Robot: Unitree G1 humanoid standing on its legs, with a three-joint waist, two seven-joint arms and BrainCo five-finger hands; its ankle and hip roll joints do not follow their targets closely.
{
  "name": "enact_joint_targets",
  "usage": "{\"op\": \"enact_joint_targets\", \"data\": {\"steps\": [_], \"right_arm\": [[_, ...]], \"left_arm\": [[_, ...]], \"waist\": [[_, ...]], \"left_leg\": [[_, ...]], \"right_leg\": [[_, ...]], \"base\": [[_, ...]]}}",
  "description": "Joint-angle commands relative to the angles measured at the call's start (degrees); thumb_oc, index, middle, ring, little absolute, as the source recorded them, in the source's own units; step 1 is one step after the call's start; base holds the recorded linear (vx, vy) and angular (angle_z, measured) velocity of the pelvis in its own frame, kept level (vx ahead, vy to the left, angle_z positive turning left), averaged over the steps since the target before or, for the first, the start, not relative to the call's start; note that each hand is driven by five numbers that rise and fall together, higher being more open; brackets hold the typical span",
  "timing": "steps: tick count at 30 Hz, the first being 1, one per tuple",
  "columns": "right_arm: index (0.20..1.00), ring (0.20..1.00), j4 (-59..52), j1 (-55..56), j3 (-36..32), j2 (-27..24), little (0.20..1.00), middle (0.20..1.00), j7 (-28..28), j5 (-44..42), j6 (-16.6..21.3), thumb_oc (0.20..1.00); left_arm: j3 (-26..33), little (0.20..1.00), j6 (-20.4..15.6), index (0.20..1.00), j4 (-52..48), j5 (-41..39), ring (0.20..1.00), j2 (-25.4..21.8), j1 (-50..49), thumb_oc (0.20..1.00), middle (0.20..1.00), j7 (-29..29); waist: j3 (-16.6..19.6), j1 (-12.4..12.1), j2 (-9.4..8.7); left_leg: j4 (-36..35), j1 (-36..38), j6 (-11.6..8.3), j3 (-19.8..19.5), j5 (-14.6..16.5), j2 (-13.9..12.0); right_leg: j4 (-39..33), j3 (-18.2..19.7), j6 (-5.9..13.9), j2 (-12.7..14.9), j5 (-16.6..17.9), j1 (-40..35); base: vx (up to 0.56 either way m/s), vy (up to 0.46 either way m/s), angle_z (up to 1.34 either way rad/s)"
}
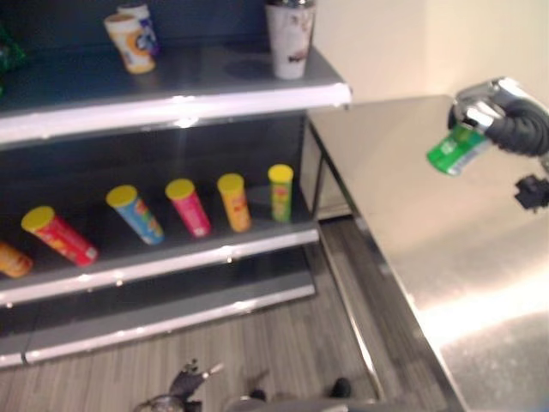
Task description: Put the goods on the table back onto the shelves and tidy them up.
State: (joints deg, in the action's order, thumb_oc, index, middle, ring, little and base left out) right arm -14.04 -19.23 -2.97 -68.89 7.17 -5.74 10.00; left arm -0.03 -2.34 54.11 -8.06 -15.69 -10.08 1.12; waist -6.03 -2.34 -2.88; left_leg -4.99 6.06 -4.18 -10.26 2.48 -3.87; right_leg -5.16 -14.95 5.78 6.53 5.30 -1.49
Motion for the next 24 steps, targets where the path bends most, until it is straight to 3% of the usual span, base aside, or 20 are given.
{"op": "enact_joint_targets", "data": {"steps": [1,2,3,7,10,13,24], "right_arm": [[0.2,0.2,1.98,-9.4,6.81,-3.47,0.2,0.2,-3.58,-1.5,1.11,0.2],[0.2,0.2,1.79,-16.58,10.2,-5.86,0.2,0.2,-5.26,-2.05,1.49,0.2],[0.2,0.2,0.23,-24.31,13.17,-6.56,0.2,0.2,-6.91,0.2,0.62,0.2],[0.2,0.2,0.2,-24.31,13.2,-6.54,0.2,0.2,-6.9,0.21,0.59,0.2],[0.2,0.2,-0.3,-23.01,13.06,-5.65,0.2,0.2,-6.39,0.76,0.09,0.2],[0.2,0.2,-0.54,-24.99,15.96,-4.55,0.2,0.2,-6.2,1.07,-0.13,0.2],[0.2,0.2,-0.14,-39.01,26.74,1.2,0.2,0.2,-6.51,1.63,-0.18,0.2]], "left_arm": [[-1.92,1.0,-1.47,1.0,-0.29,-3.16,1.0,-4.1,1.61,1.0,1.0,-0.69],[-2.44,1.0,-1.29,1.0,-0.3,-4.55,1.0,-4.82,2.14,1.0,1.0,-1.05],[-0.84,1.0,-0.35,1.0,4.17,-4.55,1.0,-3.61,2.73,1.0,1.0,-1.28],[-0.82,1.0,-0.36,1.0,4.18,-4.53,1.0,-3.59,2.71,1.0,1.0,-1.28],[-0.69,1.0,-0.21,1.0,4.51,-3.51,1.0,-3.65,2.27,1.0,1.0,-1.51],[-0.35,1.0,-0.25,1.0,5.73,-2.25,1.0,-4.26,1.89,1.0,1.0,-2.48],[-1.23,1.0,-0.1,1.0,5.62,-4.34,1.0,-2.61,0.99,1.0,1.0,-2.7]], "waist": [[3.11,-2.02,-1.01],[2.31,-2.87,-1.56],[3.4,-0.76,-0.28],[3.49,-0.77,-0.3],[4.1,-0.81,0.35],[4.89,-0.49,-0.94],[5.63,-1.91,-0.98]], "left_leg": [[0.43,-2.16,-5.04,6.82,-1.53,-5.07],[0.69,-4.03,-6.02,5.21,-3.33,-5.84],[2.96,-5.35,-5.9,18.17,-4.85,-9.66],[2.77,-5.3,-5.87,18.23,-4.95,-9.6],[1.43,-4.27,-5.55,19.02,-4.78,-8.74],[0.09,-2.49,-4.76,20.41,-3.52,-6.96],[0.0,-1.9,-4.46,19.82,-3.06,-6.2]], "right_leg": [[1.57,1.01,1.34,-0.14,-8.03,-2.66],[1.38,0.07,0.53,-1.12,-8.6,-2.62],[2.06,-5.53,1.96,2.38,-7.53,-4.11],[2.07,-5.5,1.99,2.43,-7.52,-4.03],[2.56,-5.48,2.22,3.41,-7.23,-3.79],[3.05,-3.49,3.56,5.42,-5.6,-2.48],[2.24,-3.57,3.92,5.88,-5.41,-3.7]], "base": [[-0.05,-0.209,0.01],[-0.02,0.06,0.22],[-0.02,0.157,0.85],[0.01,0.069,1.99],[0.02,0.157,-0.2],[0.0,0.194,-0.2],[0.01,0.013,-0.07]]}}
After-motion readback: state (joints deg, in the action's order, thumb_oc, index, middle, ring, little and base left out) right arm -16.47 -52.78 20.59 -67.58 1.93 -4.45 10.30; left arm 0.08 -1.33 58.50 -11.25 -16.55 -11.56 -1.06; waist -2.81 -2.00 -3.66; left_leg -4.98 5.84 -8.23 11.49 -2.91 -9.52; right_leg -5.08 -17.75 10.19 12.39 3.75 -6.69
